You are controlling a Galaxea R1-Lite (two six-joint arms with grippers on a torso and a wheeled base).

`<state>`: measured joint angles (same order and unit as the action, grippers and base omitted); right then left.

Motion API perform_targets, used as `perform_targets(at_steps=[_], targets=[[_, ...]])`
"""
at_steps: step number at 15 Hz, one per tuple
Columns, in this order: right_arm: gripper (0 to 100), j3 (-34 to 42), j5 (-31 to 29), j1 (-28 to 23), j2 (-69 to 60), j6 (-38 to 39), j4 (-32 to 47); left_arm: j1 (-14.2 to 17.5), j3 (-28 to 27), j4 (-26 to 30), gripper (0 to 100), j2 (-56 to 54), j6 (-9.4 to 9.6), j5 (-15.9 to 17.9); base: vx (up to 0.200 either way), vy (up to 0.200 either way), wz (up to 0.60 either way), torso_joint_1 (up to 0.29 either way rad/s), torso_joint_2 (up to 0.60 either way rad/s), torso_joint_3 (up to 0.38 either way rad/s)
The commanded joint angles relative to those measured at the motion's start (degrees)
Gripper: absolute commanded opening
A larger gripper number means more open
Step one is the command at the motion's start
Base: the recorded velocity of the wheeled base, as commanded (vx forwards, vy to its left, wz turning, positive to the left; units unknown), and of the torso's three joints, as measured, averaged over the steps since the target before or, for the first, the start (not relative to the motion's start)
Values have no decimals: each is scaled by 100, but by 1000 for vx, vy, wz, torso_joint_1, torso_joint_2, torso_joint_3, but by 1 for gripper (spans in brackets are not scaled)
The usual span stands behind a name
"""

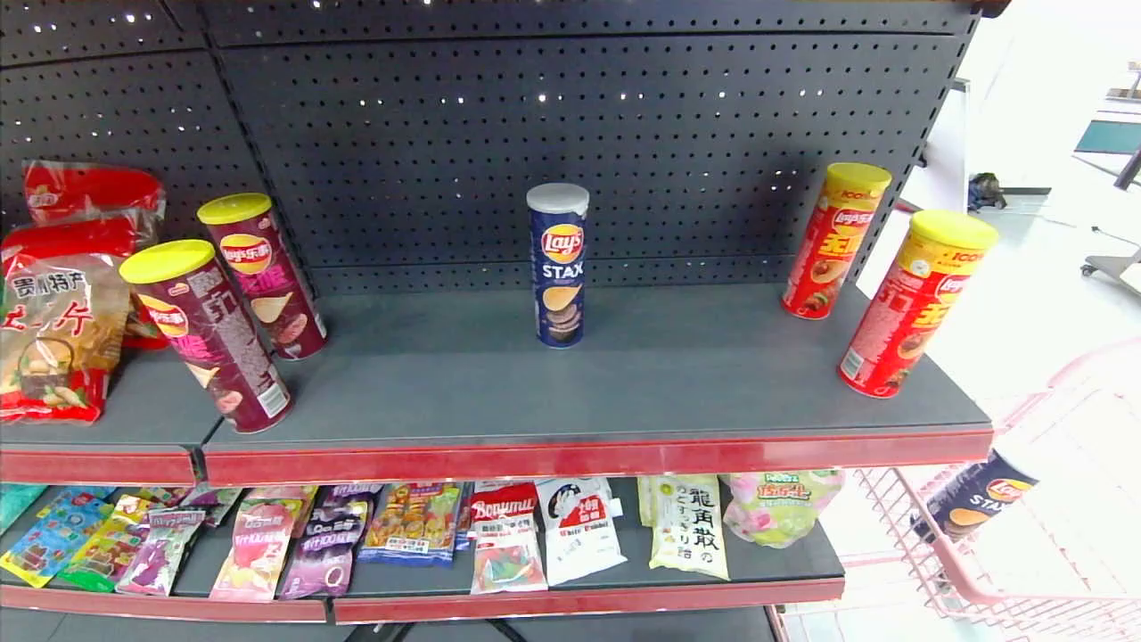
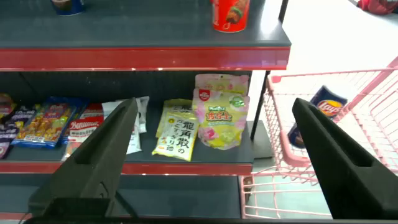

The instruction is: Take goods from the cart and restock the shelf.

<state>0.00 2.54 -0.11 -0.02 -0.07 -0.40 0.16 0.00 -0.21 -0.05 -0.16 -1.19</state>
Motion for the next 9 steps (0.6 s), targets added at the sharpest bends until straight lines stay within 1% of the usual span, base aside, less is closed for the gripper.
perform_targets(at_steps=[1, 9], targets=[[100, 0, 1, 2, 2, -1, 5, 2, 0, -6, 100, 5, -2, -4, 0, -200, 0, -7, -2, 2], [100, 0, 1, 2, 2, -1, -4, 2, 0, -6, 100, 5, -2, -4, 0, -200, 0, 3, 3, -1]])
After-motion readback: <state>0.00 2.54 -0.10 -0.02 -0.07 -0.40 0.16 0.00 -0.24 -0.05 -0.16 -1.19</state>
